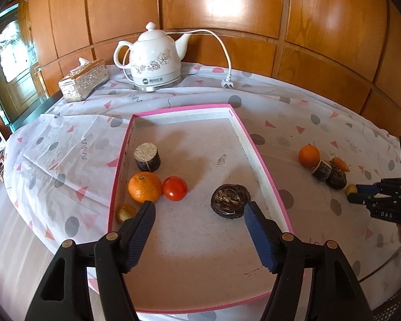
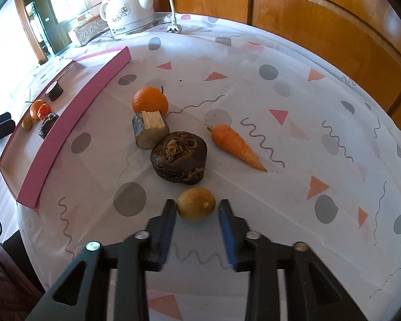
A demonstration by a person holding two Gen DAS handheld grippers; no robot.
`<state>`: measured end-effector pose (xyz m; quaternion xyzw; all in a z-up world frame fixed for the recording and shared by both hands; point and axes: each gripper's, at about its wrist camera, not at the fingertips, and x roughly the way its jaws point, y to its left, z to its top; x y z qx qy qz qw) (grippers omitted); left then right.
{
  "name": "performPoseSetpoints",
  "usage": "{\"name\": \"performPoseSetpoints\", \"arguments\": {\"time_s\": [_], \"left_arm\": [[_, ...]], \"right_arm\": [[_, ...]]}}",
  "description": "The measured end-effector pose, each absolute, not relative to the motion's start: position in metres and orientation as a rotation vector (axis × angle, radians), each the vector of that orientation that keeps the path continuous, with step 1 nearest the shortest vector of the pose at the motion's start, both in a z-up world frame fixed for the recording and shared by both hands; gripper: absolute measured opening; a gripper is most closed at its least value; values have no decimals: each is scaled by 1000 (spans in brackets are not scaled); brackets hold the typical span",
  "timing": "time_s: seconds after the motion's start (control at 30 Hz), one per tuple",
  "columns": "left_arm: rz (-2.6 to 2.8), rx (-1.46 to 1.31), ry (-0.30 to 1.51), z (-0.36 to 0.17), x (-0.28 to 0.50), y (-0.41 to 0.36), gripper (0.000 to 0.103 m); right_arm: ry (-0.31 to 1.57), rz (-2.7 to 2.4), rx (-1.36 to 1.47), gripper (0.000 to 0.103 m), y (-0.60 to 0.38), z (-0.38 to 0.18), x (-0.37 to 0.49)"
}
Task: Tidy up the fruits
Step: 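Reach the right gripper to the small brown round fruit and grasp it, then carry the brown round fruit into the pink tray and open the right gripper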
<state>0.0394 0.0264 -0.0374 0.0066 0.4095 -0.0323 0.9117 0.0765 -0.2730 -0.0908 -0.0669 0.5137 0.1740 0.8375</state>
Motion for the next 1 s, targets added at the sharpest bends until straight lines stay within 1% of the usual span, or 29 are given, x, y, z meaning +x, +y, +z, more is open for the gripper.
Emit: {"name": "performPoseSetpoints", "arguments": {"time_s": [0.17,0.33,0.4,0.57,0.8,1.0], "left_arm": [[-42,2,813,-29,32,33,75],[-26,-10,785,-23,27,41,77],[-19,-18,778,-21,26,45,80],[-1,-34,776,-20,25,52,81],[9,-44,770,-20,22,58,83],[17,-52,761,-19,19,65,83]], "right_arm": [[1095,360,-167,30,-270,-91,74],[1101,367,-171,30,-267,-89,69],[1100,377,-179,30,-264,-88,65],[1082,403,-157,29,-253,-75,59],[1018,508,-144,29,-207,-49,52],[969,591,-123,30,-154,-28,65]]}}
